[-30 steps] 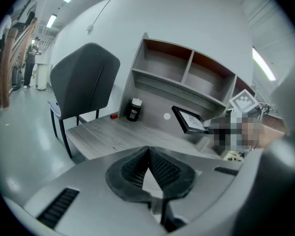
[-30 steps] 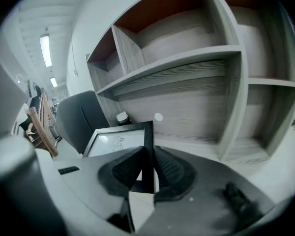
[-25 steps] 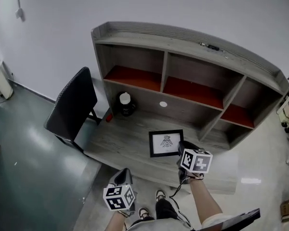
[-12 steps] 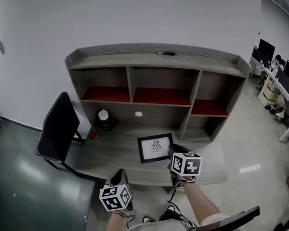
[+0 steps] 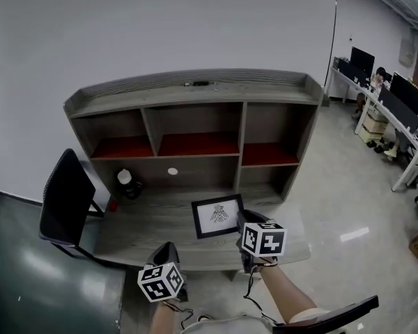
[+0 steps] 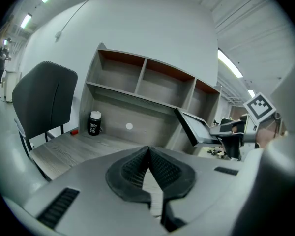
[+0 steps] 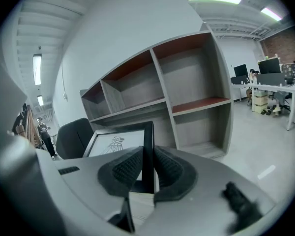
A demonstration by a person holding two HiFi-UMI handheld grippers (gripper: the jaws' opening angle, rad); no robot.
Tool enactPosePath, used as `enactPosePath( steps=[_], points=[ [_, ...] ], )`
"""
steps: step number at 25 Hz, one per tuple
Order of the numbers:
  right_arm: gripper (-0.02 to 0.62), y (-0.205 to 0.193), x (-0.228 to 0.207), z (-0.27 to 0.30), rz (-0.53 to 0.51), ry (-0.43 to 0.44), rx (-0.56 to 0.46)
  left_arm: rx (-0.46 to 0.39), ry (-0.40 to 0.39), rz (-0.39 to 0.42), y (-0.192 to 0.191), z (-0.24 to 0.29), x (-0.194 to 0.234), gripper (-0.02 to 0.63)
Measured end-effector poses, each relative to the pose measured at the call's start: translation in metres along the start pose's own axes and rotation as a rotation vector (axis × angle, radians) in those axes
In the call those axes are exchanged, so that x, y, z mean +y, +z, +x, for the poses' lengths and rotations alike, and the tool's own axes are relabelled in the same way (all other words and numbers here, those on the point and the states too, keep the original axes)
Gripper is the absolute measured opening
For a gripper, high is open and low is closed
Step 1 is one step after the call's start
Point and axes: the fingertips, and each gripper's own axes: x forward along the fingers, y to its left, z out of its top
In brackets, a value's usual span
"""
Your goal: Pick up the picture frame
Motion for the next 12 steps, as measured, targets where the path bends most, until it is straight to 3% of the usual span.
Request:
enactPosePath(
  steps=[12],
  points=[
    [0.083,0.002,-0.050,-0.029,0.037,-0.018,-0.021,-0.019,-0.005,0.030,0.013,0.013,-0.050,0.011]
  ],
)
